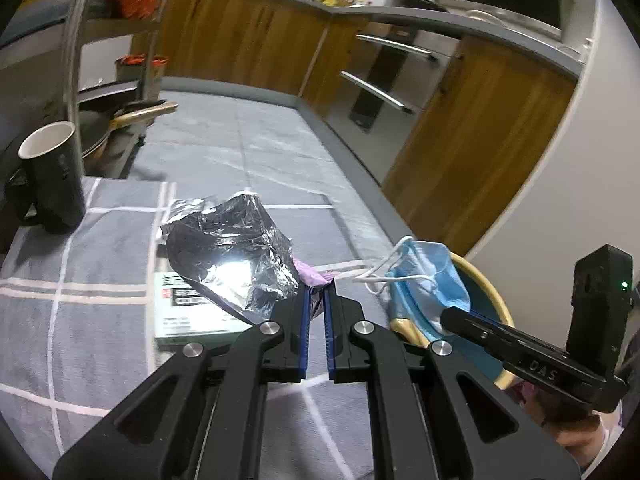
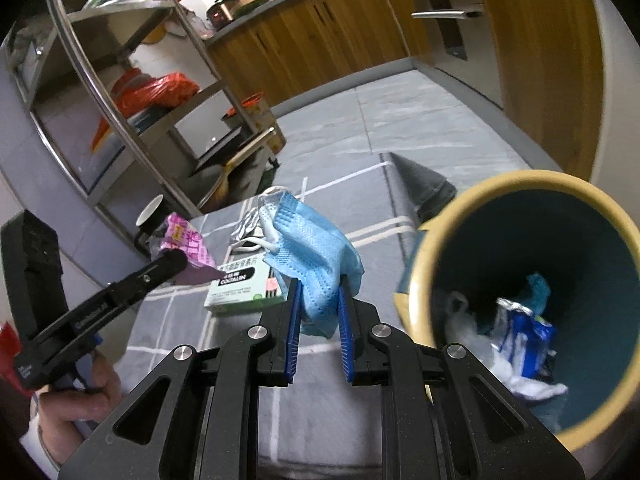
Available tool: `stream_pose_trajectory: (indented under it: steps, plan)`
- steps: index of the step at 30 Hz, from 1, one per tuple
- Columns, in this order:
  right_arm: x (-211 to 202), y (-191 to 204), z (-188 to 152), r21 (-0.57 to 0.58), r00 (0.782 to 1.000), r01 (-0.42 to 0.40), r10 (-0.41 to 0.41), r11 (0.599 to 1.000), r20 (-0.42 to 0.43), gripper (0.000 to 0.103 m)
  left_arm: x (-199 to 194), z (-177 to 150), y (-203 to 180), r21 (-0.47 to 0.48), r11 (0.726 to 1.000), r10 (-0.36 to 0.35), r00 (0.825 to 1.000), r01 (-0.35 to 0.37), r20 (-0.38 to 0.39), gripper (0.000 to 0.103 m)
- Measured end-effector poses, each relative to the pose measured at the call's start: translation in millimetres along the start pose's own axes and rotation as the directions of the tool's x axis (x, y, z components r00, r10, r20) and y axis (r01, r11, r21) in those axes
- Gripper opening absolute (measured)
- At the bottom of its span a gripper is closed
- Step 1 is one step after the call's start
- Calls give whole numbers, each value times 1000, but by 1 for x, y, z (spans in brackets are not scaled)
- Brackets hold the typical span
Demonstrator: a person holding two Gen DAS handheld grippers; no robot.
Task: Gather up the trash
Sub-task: 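Carry the foil wrapper and face mask with both tools over the bin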
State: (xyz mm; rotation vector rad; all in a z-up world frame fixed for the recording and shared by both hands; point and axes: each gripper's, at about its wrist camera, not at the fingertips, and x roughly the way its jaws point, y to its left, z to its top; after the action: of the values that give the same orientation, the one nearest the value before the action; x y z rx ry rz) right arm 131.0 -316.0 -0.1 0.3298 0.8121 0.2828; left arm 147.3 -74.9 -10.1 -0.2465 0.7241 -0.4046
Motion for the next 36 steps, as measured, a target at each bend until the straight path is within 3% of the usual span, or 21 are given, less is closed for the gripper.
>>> stream_pose_trajectory:
  steps: [17, 36]
  plan:
    - [-64, -52, -16, 94, 991, 104, -111, 990, 74, 19, 5, -19, -94, 176, 967, -178, 983, 185, -52, 6]
    - [-101, -104, -29, 191, 978, 166, -187, 967, 97, 19, 47, -37, -181, 302, 891, -309, 940, 339, -144, 6]
